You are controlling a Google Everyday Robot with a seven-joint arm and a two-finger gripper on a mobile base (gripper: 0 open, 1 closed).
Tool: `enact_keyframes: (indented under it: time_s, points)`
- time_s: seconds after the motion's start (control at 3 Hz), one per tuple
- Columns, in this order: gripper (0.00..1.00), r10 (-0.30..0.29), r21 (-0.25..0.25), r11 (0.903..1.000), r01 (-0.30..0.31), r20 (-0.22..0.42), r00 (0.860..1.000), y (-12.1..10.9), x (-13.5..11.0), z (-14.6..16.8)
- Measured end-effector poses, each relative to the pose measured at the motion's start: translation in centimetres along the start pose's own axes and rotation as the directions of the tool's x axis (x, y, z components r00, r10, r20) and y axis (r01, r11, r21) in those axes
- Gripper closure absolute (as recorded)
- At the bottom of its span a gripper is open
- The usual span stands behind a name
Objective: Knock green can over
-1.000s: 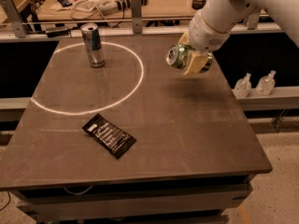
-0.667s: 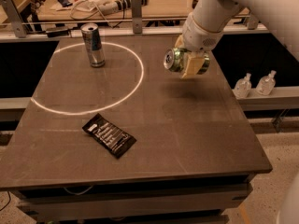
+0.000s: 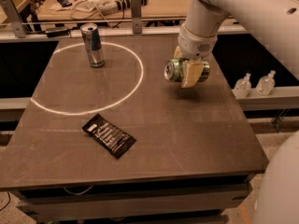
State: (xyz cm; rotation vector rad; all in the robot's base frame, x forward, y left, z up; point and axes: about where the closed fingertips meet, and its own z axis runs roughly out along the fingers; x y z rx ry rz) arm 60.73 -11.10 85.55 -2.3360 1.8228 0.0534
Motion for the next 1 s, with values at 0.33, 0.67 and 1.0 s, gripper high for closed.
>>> enact_keyframes:
  time_s: [0.33, 0.67, 1.0]
  points:
    - [1.0, -0.013, -0.05, 0.9987, 0.012, -0.018, 1.0, 1.25, -0.52, 1.1]
    - [1.0, -0.024, -0.077, 0.9968, 0.022, -0.026, 0.999, 2.16, -0.88, 1.83]
    - [0.82, 0.056, -0.057, 0.997, -0.053, 0.052, 0.997, 2.05, -0.88, 1.85]
